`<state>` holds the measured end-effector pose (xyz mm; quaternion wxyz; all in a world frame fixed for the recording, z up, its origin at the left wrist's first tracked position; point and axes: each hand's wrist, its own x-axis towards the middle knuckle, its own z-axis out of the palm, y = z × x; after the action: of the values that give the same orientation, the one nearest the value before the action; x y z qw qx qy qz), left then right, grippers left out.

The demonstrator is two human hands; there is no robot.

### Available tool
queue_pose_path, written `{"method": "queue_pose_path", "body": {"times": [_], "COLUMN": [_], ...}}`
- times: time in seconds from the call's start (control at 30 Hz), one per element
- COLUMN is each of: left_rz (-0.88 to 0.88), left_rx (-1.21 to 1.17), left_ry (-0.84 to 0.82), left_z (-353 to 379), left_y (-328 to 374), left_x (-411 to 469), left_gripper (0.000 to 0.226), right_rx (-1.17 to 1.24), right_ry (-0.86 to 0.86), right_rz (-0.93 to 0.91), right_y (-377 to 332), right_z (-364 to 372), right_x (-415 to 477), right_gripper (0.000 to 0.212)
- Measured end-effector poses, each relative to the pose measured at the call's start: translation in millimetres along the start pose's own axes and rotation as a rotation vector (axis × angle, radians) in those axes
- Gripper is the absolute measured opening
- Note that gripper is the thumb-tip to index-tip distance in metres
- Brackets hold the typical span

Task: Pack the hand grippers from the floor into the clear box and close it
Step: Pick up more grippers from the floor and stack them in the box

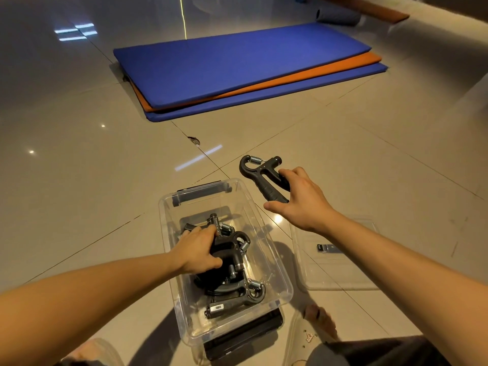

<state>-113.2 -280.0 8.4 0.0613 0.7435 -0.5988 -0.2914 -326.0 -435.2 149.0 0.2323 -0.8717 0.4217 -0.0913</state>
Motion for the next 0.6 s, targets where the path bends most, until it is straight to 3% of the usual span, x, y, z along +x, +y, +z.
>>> {"method": "queue_pose_path", "body": {"times": [0.33,0.6], "left_rz": [-0.045,-0.079], "left_rx": [-0.111,-0.064], "left_ry": [-0.133,-0.115], "left_z": [2.9,8.1], "left_y": [3.4,1.4], "left_x": [5.1,6.0], "left_gripper": [0.058,0.062], "right_rx": [0.0,-0.007], "right_ry": [-0.01,-0.019], "right_rz": [0.012,0.009], "right_y": [4.2,5.4], "right_z": [1.2,4.9], "right_x": [-0.8,-1.3], "right_gripper": [0.085,0.086]}}
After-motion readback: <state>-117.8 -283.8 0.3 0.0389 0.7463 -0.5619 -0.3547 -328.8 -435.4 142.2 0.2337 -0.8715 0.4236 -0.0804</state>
